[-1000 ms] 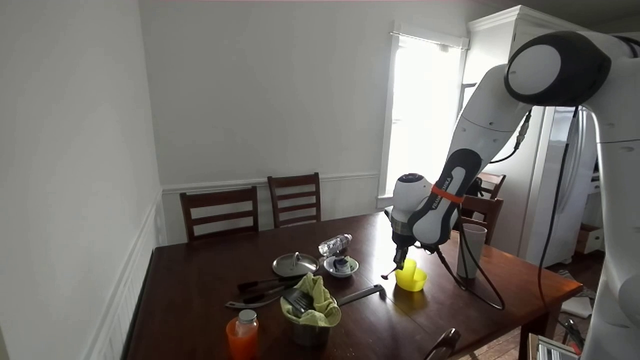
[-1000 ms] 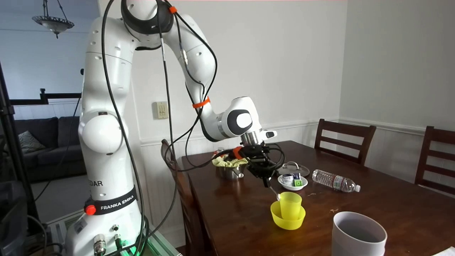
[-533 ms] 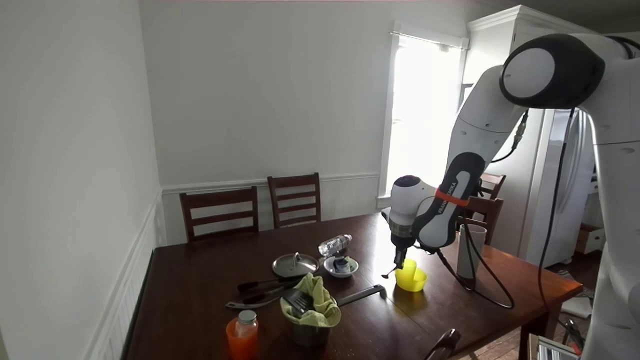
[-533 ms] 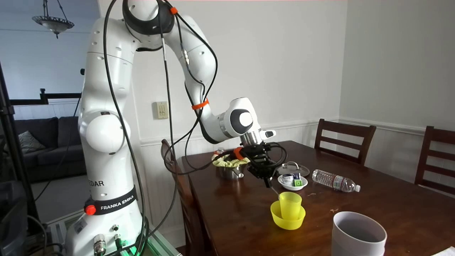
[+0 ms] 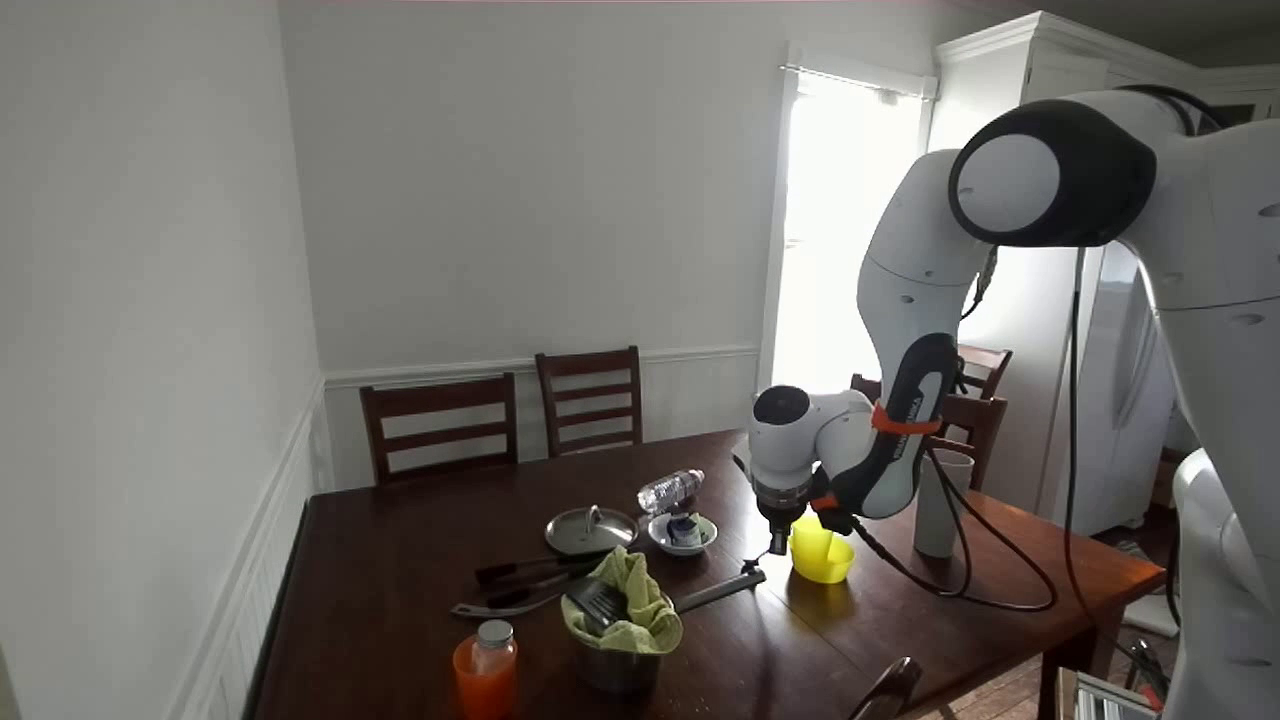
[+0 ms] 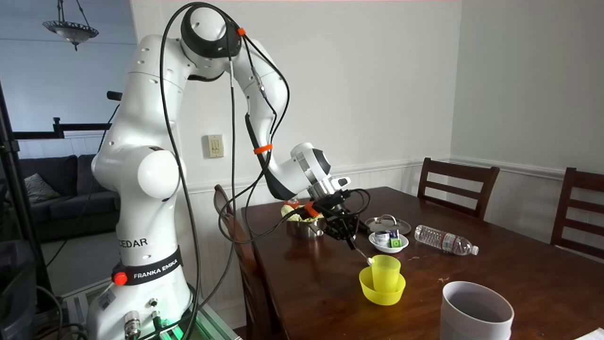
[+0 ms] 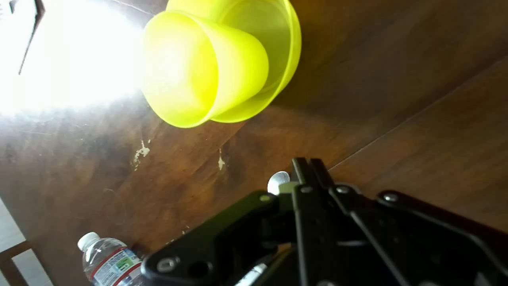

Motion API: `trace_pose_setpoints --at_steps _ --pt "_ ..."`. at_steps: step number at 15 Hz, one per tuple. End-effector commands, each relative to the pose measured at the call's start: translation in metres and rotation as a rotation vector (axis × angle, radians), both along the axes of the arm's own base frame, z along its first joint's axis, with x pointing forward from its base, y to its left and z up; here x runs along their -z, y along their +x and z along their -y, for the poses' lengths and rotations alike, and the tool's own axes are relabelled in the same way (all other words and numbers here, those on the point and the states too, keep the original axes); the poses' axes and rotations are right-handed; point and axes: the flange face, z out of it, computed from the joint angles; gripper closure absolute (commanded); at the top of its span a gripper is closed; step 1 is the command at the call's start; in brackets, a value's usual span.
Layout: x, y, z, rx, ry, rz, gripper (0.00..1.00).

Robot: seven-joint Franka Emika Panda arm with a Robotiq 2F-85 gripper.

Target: Remove the spoon from the yellow cup, then remove the yellow cup from the yellow bowl

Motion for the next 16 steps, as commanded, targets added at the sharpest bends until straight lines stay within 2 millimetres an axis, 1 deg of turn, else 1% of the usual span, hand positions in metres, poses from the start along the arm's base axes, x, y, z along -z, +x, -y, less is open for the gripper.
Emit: trace_pose_setpoints --at_steps 1,3,4,5,6,8,10,11,12,14,16 --pt "0.024 -0.002 -0.011 -0.024 -0.015 -0.014 0.97" --pt "0.026 -0.002 -0.012 -0.018 -0.025 -0.011 0.96" --pt "0.026 -0.003 -0.011 -0.013 -0.028 -0.009 0.71" --pt "0.026 -0.004 -0.011 -0.016 -0.03 -0.01 0.71" --pt "0.028 -0.004 -0.011 -0.019 -0.031 -0.013 0.67" --pt "0.034 -0.007 -0.012 -0.023 -0.027 -0.025 0.55" --pt "0.035 -0.01 -0.012 -0.022 -0.022 -0.028 0.41" --pt "0.032 -0.011 -0.011 -0.018 -0.02 -0.022 0.32" --pt "0.029 -0.012 -0.009 -0.011 -0.018 -0.017 0.26" --pt "0.017 -0.015 -0.004 0.021 -0.01 0.006 0.12" --pt "0.002 -0.022 0.007 0.091 -0.012 0.029 0.0"
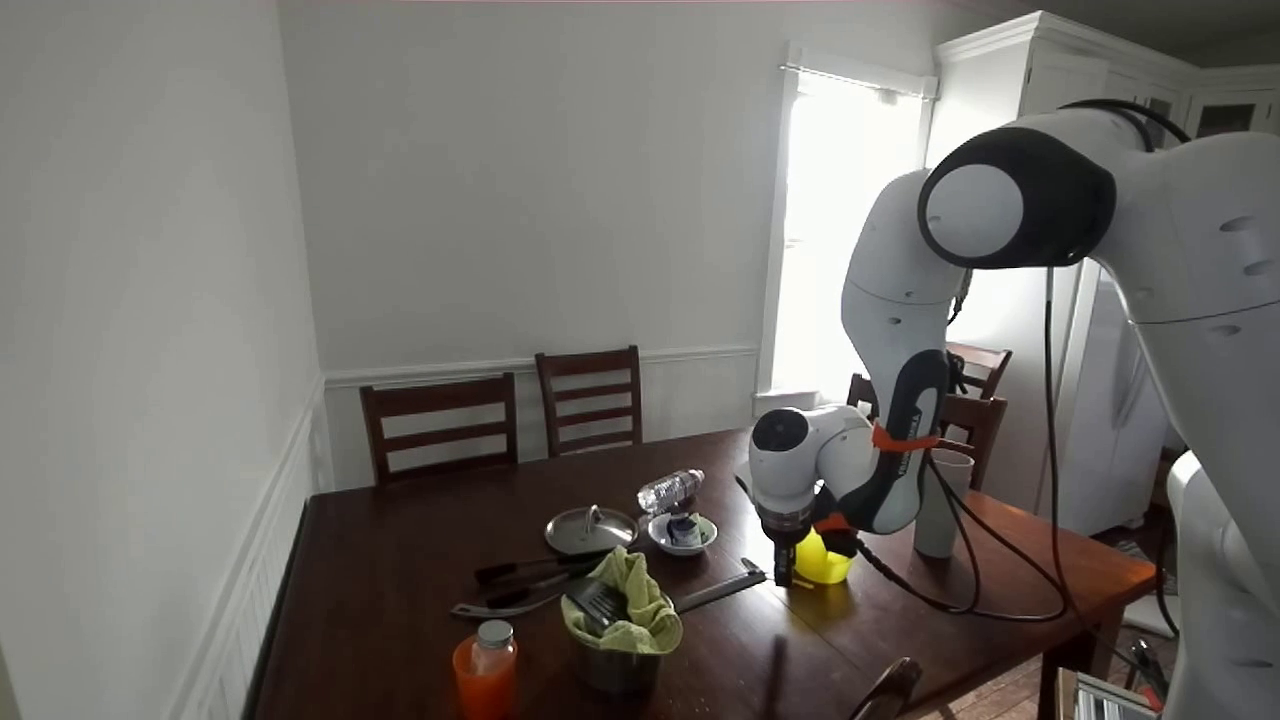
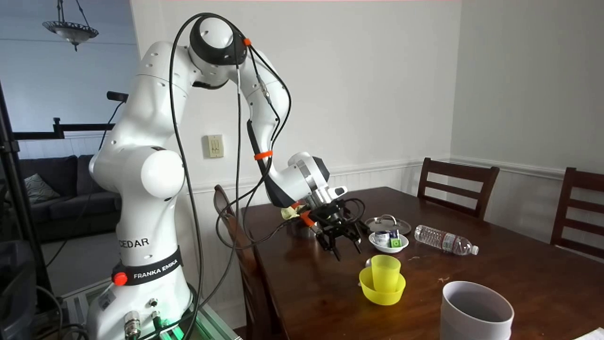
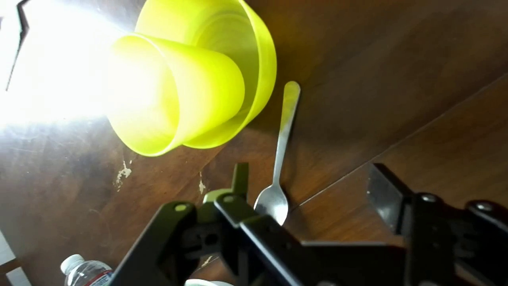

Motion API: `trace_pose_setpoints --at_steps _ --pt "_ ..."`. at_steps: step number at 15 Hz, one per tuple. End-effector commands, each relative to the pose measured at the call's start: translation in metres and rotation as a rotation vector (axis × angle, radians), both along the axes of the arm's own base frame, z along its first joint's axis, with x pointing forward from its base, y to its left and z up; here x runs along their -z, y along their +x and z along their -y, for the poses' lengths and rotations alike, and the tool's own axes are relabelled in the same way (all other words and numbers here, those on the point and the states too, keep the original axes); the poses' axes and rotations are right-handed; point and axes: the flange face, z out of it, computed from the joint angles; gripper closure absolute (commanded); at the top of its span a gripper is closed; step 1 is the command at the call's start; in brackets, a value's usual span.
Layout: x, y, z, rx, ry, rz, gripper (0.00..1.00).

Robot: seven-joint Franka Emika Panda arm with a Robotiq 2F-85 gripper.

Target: Remove the spoon from the yellow cup, then remove the yellow cup from the yellow bowl

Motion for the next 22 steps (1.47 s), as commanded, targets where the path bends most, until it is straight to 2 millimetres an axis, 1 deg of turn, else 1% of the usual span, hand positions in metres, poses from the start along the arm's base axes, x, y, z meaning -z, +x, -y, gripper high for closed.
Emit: trace_pose_setpoints --at_steps 1,3,4,7,9,10,12,13,16,19,22 --pt "-0.032 -0.016 0.019 0.108 0.018 0.063 0.0" --pt "-0.046 -0.028 0.04 0.211 0.047 0.11 0.0" --pt "-0.053 -0.034 0.054 0.252 0.058 0.131 0.0" --pt "-0.064 -0.056 0.092 0.385 0.105 0.188 0.0" --pt "-0.071 -0.066 0.112 0.47 0.149 0.243 0.0" --pt "-0.074 -0.071 0.118 0.507 0.175 0.273 0.0" --pt "-0.079 -0.076 0.125 0.566 0.23 0.338 0.0" --pt "-0.07 -0.067 0.126 0.527 0.165 0.283 0.0" --pt "-0.073 -0.072 0.13 0.56 0.198 0.319 0.0" --pt "-0.065 -0.07 0.139 0.63 0.224 0.35 0.0" --pt "-0.063 -0.067 0.146 0.696 0.255 0.389 0.0"
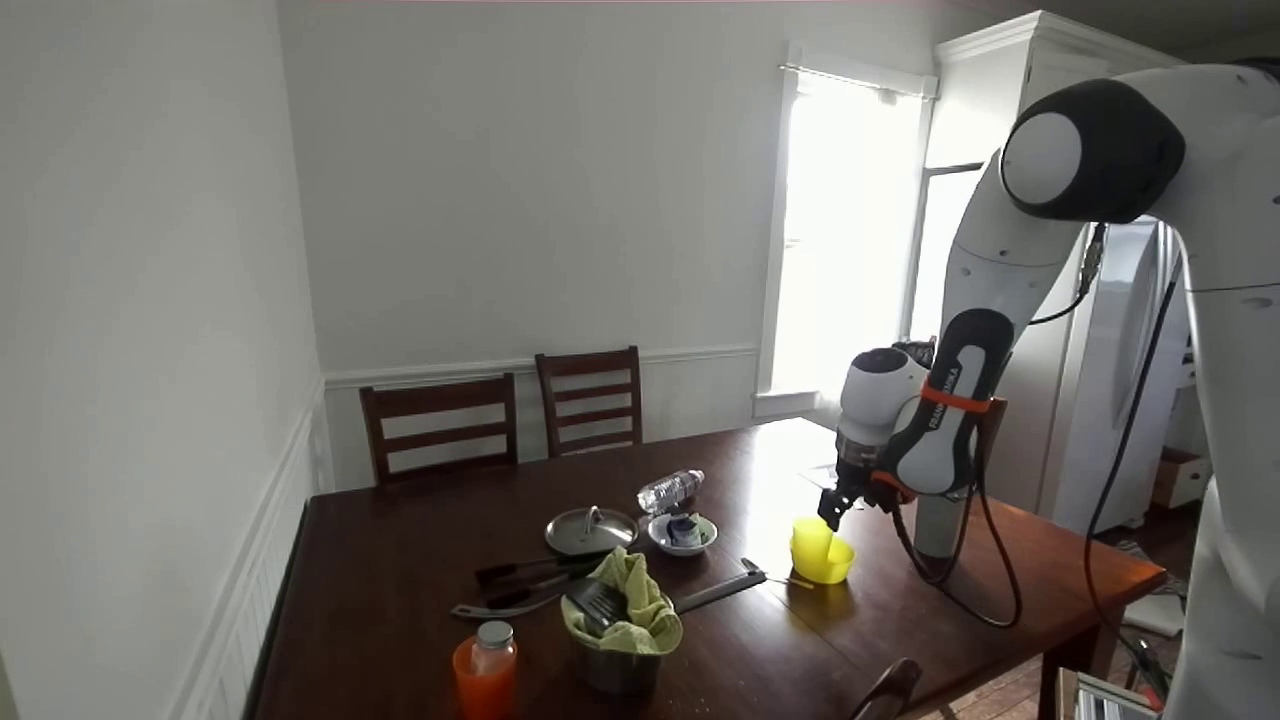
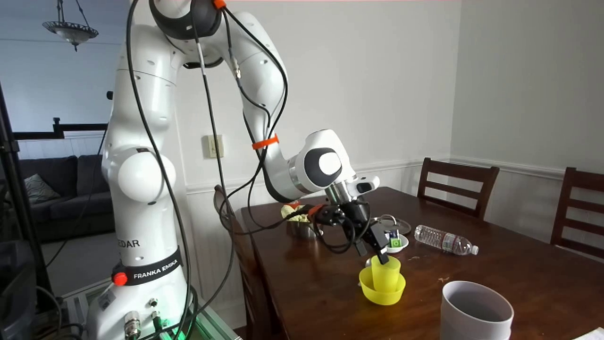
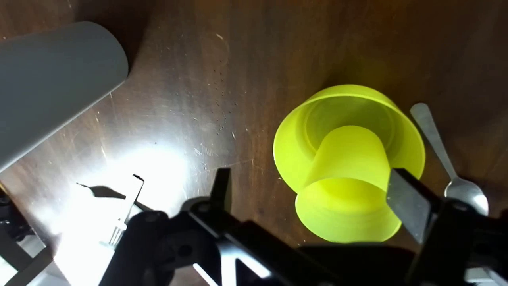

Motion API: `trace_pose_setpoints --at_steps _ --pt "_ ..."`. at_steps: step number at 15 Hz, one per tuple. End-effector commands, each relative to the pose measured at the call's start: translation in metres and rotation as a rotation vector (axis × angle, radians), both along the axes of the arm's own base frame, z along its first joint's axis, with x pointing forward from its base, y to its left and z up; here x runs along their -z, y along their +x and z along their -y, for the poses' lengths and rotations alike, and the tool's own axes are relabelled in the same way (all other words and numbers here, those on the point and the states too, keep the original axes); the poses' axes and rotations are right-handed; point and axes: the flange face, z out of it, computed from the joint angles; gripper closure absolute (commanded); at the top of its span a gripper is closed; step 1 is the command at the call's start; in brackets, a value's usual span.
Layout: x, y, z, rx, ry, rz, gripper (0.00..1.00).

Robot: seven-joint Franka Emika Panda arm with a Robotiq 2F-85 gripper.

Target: Remove the spoon from the yellow cup, then remove the yellow cup from the yellow bowl

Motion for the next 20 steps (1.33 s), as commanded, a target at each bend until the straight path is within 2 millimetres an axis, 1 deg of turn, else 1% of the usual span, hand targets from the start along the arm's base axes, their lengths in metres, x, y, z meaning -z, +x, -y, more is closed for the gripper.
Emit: trace_pose_setpoints --at_steps 1,5,7,10,12,13,15,16,17,18,20 --pt "0.003 0.005 0.013 0.064 0.03 0.064 0.0" --pt "0.008 0.01 0.029 0.116 0.047 0.108 0.0" --pt "0.014 0.014 0.034 0.137 0.065 0.127 0.0" --pt "0.026 0.022 0.035 0.161 0.111 0.158 0.0" --pt "0.031 0.033 0.035 0.16 0.146 0.173 0.01" --pt "0.034 0.038 0.034 0.16 0.164 0.176 0.22" --pt "0.041 0.043 0.04 0.161 0.189 0.187 0.29" --pt "0.043 0.044 0.043 0.164 0.197 0.19 0.35" --pt "0.043 0.045 0.047 0.168 0.202 0.19 0.44" --pt "0.045 0.044 0.049 0.174 0.208 0.188 0.5" --pt "0.045 0.042 0.06 0.185 0.217 0.191 0.64"
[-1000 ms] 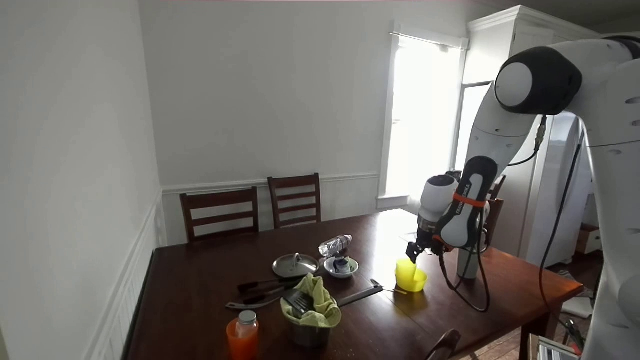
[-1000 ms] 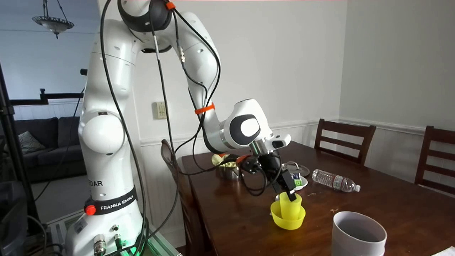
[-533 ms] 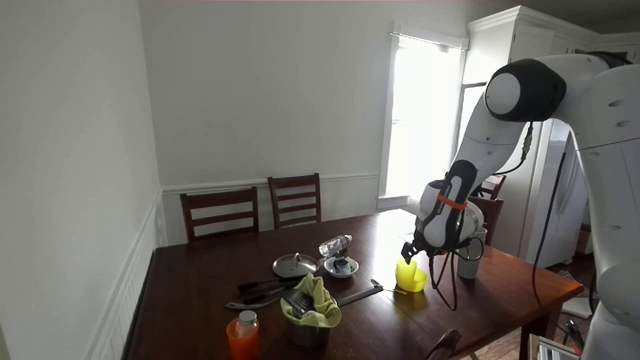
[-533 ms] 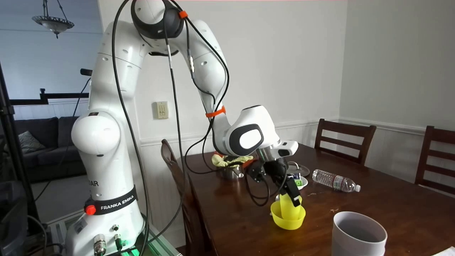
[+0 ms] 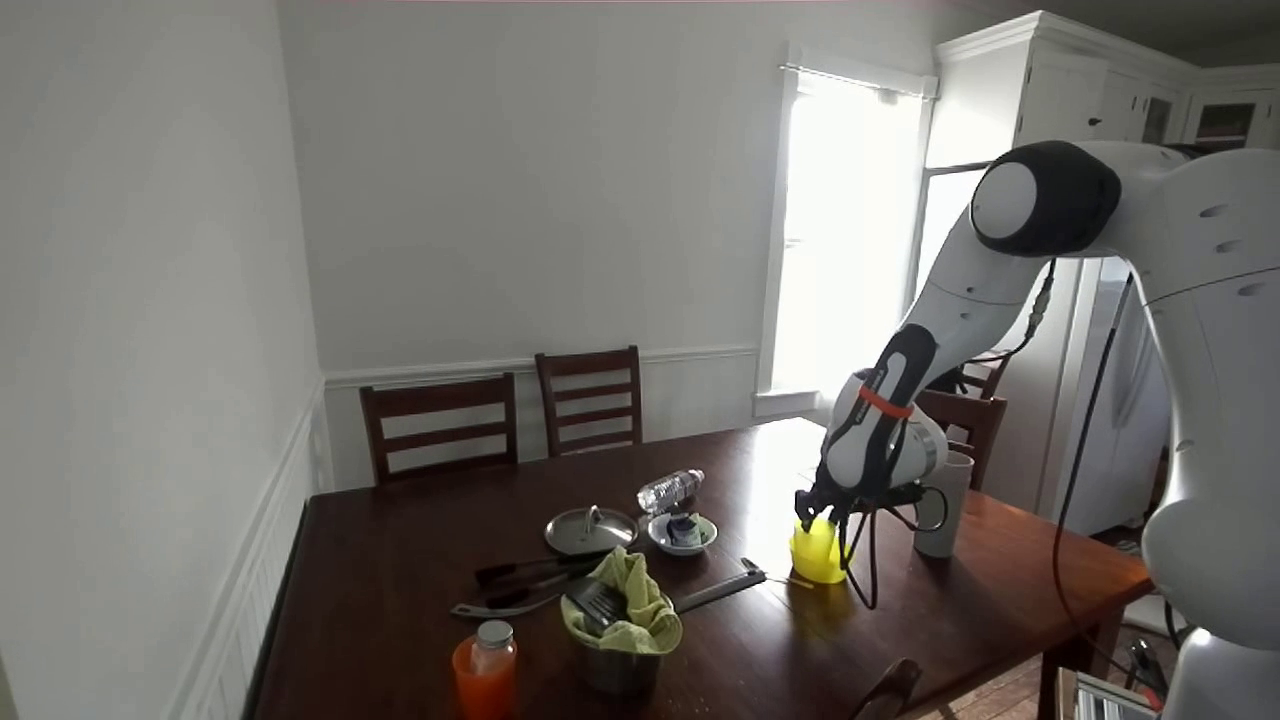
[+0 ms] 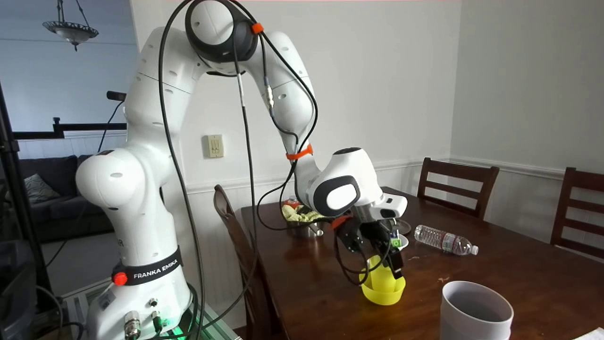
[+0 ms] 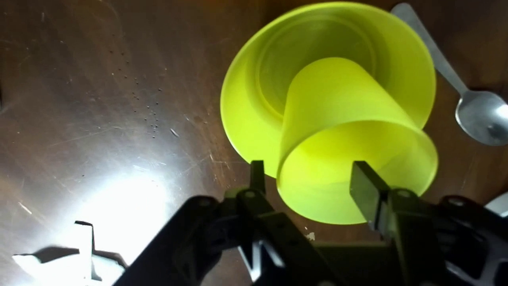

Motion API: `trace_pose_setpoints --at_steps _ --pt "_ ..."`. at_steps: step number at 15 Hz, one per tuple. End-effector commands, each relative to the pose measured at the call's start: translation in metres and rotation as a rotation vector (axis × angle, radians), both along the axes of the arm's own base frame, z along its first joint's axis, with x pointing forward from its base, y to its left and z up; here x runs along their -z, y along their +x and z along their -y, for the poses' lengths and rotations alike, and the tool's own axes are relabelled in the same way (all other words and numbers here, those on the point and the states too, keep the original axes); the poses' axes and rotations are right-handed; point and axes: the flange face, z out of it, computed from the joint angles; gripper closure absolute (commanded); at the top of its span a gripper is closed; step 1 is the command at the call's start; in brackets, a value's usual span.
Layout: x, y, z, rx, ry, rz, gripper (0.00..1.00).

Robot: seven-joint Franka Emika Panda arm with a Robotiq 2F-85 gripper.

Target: Remove the spoon from the yellow cup, then remove the yellow cup from the yellow bowl

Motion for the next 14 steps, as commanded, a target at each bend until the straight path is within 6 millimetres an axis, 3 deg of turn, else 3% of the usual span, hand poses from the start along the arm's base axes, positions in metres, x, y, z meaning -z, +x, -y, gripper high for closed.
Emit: trace_pose_setpoints --at_steps 1,4,6,14 --pt "0.002 0.003 0.016 0.005 0.021 0.002 0.71" --pt "-0.007 0.003 0.018 -0.005 0.032 0.015 0.93" --pt "-0.011 0.004 0.02 -0.014 0.039 0.026 1.0" --pt "-0.045 -0.009 0.021 -0.035 0.004 0.051 0.97"
